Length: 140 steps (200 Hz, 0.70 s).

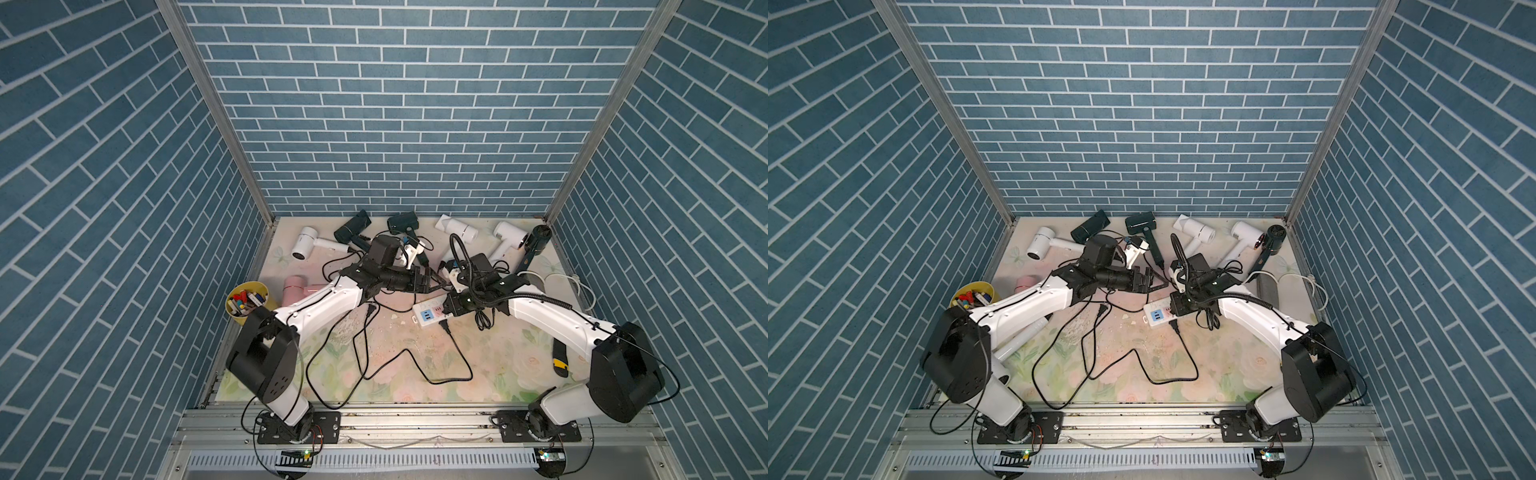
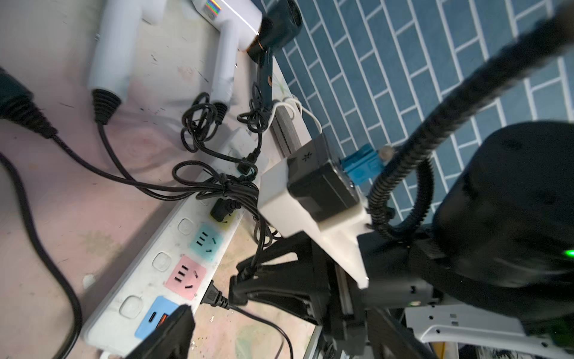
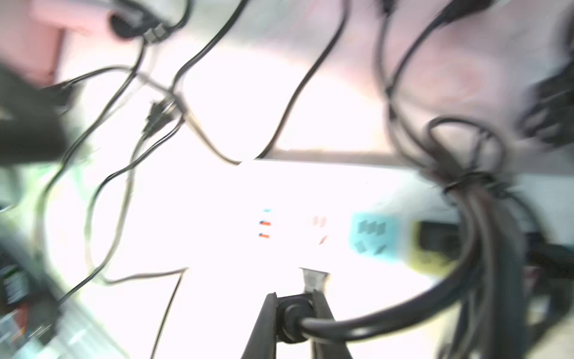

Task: Charge the blow dryers
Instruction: Pick up the plug from the center of the board, then insert the plug into the socket.

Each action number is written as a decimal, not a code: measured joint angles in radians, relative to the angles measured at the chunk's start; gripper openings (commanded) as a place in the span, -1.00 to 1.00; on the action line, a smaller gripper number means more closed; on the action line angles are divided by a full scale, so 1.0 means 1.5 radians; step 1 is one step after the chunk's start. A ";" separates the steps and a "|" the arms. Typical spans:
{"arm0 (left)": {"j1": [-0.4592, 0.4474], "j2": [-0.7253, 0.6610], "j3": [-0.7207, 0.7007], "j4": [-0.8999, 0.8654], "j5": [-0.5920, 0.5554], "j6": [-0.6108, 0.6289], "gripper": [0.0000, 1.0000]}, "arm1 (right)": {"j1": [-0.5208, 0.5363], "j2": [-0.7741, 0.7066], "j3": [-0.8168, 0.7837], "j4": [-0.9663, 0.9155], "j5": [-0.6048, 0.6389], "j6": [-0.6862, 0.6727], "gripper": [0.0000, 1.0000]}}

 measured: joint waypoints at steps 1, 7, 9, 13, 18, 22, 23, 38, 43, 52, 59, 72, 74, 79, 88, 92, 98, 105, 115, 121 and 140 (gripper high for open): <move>0.000 -0.005 -0.004 0.000 -0.004 -0.001 0.98 | 0.000 -0.001 -0.002 0.003 0.004 0.000 -1.00; 0.001 -0.023 -0.016 0.000 -0.019 0.002 0.99 | 0.000 -0.005 -0.010 0.017 0.022 0.000 -1.00; 0.001 -0.027 -0.020 0.000 -0.023 0.002 0.99 | 0.000 -0.007 -0.014 0.021 0.028 0.000 -1.00; 0.002 -0.040 -0.030 0.000 -0.032 0.004 0.99 | 0.000 -0.009 -0.020 0.031 0.038 -0.001 -1.00; 0.003 -0.054 -0.042 0.000 -0.047 0.005 0.99 | 0.000 -0.012 -0.028 0.041 0.050 -0.001 -1.00; 0.005 -0.066 -0.054 0.000 -0.061 0.007 0.99 | 0.000 -0.014 -0.034 0.051 0.059 -0.001 -1.00; 0.005 -0.068 -0.056 0.000 -0.063 0.007 0.99 | 0.000 -0.015 -0.035 0.052 0.061 -0.001 -1.00; 0.011 -0.110 -0.103 0.003 -0.112 0.012 0.99 | 0.000 -0.018 -0.056 0.087 0.090 -0.004 -1.00; 0.013 -0.122 -0.119 0.005 -0.128 0.014 0.99 | 0.000 -0.018 -0.063 0.099 0.098 -0.006 -1.00; 0.017 -0.146 -0.151 0.008 -0.157 0.016 0.99 | 0.000 -0.017 -0.072 0.116 0.112 -0.007 -1.00; 0.021 -0.164 -0.175 0.012 -0.179 0.017 0.99 | 0.000 -0.016 -0.077 0.128 0.122 -0.009 -1.00; 0.030 -0.194 -0.216 0.020 -0.212 0.018 0.99 | 0.000 -0.014 -0.085 0.156 0.135 -0.010 -1.00; 0.031 -0.196 -0.220 0.022 -0.216 0.018 0.99 | 0.000 -0.014 -0.087 0.161 0.136 -0.010 -1.00; 0.035 -0.206 -0.232 0.025 -0.226 0.018 0.99 | 0.000 -0.013 -0.091 0.172 0.140 -0.010 -1.00; 0.043 -0.221 -0.252 0.034 -0.243 0.018 0.99 | 0.000 -0.012 -0.099 0.191 0.146 -0.011 -1.00; 0.046 -0.227 -0.259 0.037 -0.250 0.018 0.99 | 0.000 -0.011 -0.102 0.198 0.148 -0.011 -1.00; 0.051 -0.233 -0.267 0.040 -0.258 0.018 0.99 | 0.000 -0.010 -0.108 0.209 0.151 -0.011 -1.00; 0.056 -0.239 -0.273 0.044 -0.267 0.018 0.99 | 0.000 -0.007 -0.111 0.218 0.153 -0.010 -1.00; 0.061 -0.241 -0.273 0.049 -0.277 0.019 0.99 | 0.000 0.000 -0.114 0.230 0.153 -0.010 -1.00; 0.063 -0.242 -0.273 0.054 -0.281 0.019 0.99 | 0.000 0.005 -0.114 0.238 0.153 -0.010 -1.00; 0.066 -0.242 -0.273 0.060 -0.291 0.020 0.99 | 0.002 0.016 -0.121 0.261 0.153 -0.010 -1.00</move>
